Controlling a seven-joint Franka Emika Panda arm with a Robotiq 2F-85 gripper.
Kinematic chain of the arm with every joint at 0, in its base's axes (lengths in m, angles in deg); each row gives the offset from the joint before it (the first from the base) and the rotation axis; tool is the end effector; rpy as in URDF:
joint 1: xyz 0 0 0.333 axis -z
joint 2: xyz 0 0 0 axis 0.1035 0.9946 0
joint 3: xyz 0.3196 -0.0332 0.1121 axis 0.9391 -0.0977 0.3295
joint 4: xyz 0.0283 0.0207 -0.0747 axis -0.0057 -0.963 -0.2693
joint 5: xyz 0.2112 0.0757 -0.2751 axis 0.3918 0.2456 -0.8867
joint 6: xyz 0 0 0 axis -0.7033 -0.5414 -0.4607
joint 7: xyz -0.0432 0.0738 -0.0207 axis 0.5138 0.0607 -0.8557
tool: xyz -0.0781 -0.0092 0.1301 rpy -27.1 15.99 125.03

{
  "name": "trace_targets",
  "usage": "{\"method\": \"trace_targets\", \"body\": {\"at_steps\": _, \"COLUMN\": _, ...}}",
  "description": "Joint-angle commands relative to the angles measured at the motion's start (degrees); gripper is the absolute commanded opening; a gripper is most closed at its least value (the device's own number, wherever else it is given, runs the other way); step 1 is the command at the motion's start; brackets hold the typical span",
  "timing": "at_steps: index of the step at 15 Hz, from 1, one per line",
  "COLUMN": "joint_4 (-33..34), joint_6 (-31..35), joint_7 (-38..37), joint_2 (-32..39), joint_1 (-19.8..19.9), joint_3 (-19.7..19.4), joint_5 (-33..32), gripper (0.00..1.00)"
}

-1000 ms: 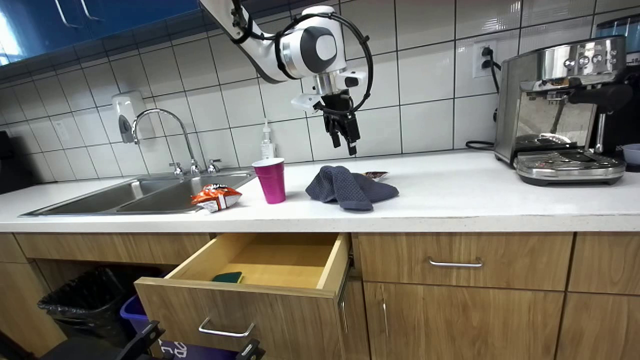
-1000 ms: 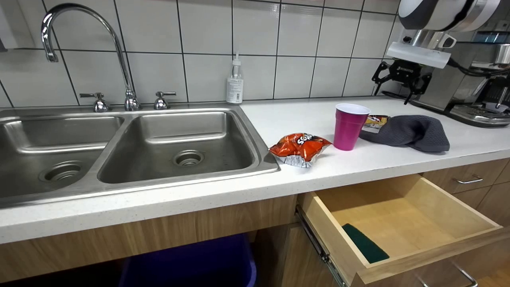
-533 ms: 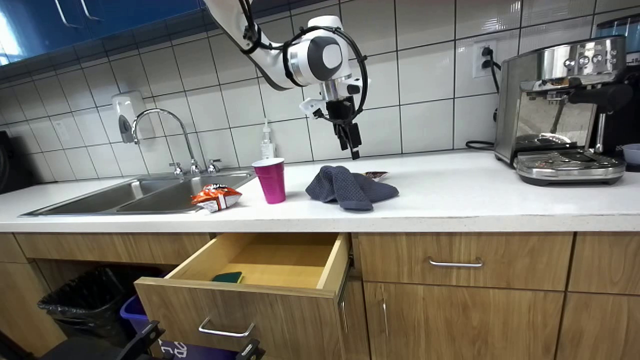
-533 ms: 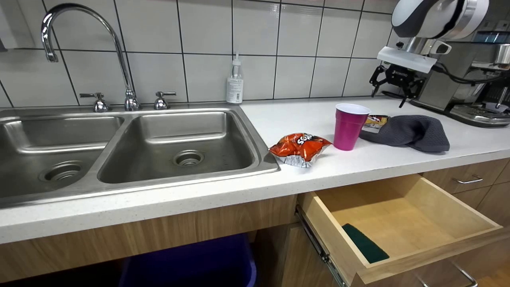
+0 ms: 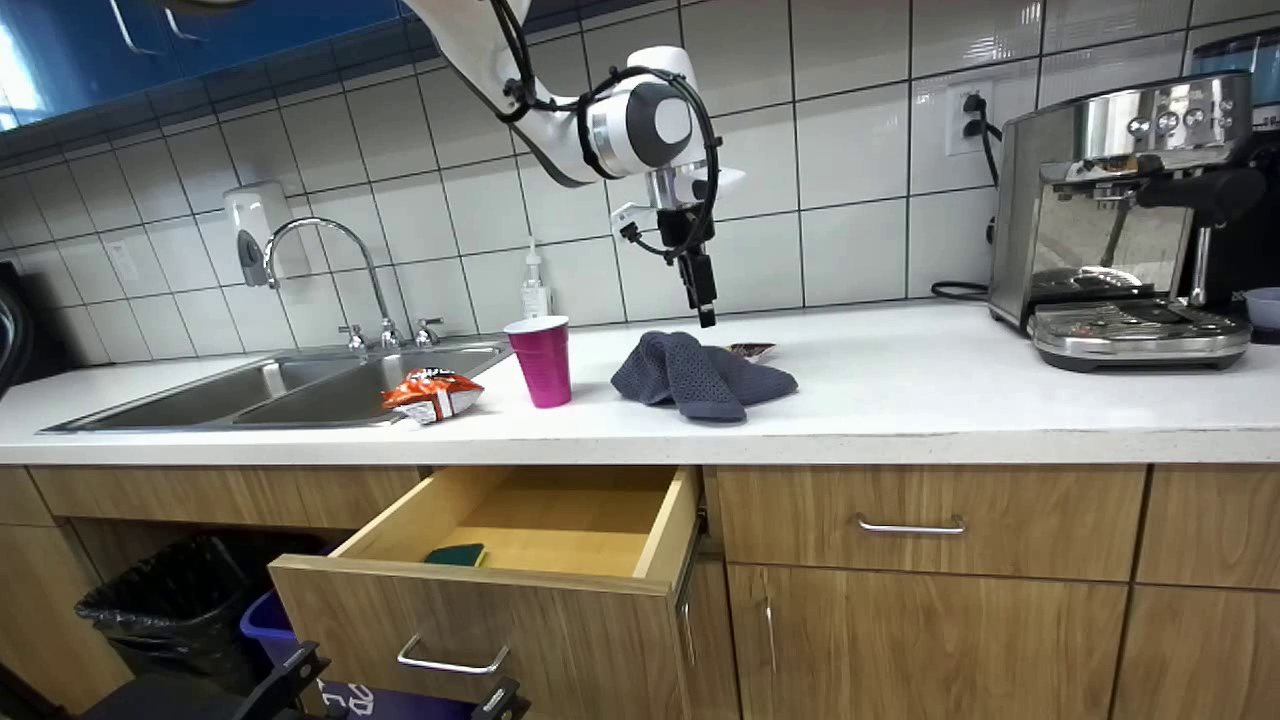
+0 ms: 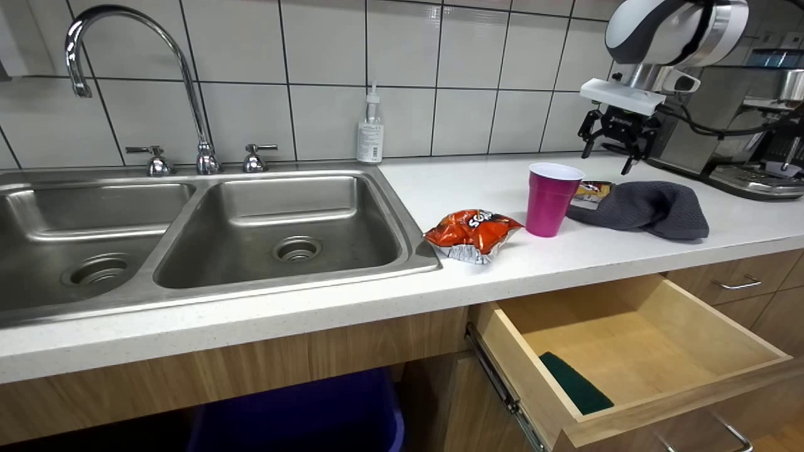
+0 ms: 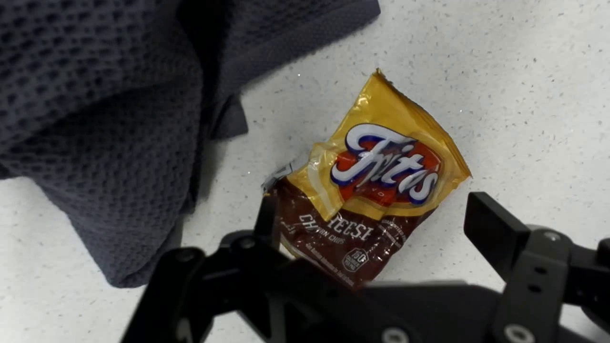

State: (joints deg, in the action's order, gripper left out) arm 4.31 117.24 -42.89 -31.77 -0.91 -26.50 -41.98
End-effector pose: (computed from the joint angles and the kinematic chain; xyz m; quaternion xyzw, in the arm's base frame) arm 0.7081 -0.1559 0.3017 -0.8423 0.5333 -0.0750 0.0229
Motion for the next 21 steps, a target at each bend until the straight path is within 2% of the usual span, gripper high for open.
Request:
{"method": "trace_targets", "body": {"at_steps": 1, "joint_4": 6.47, "joint_6": -5.15, "joint_7": -4.63, "joint_2": 3.61, "joint_1": -0.12, "joint_3": -0.61, "joint_5": 0.51, "gripper": 1.0}}
{"method": "trace_targets", "body": {"at_steps": 11, "joint_4": 13.45, "joint_6": -5.26, "joint_7": -9.46, "joint_2": 10.09, "joint_1": 0.09, "joint_3": -1.26, "joint_5": -0.37, "gripper": 1.0}}
{"method": "trace_targets", "body": {"at_steps": 21, "joint_4": 20.25, "joint_6": -8.83, "joint_7": -10.77, "joint_2": 15.07, "joint_1": 0.81, "joint_3": -1.12, "joint_5": -0.3, "gripper": 1.0}}
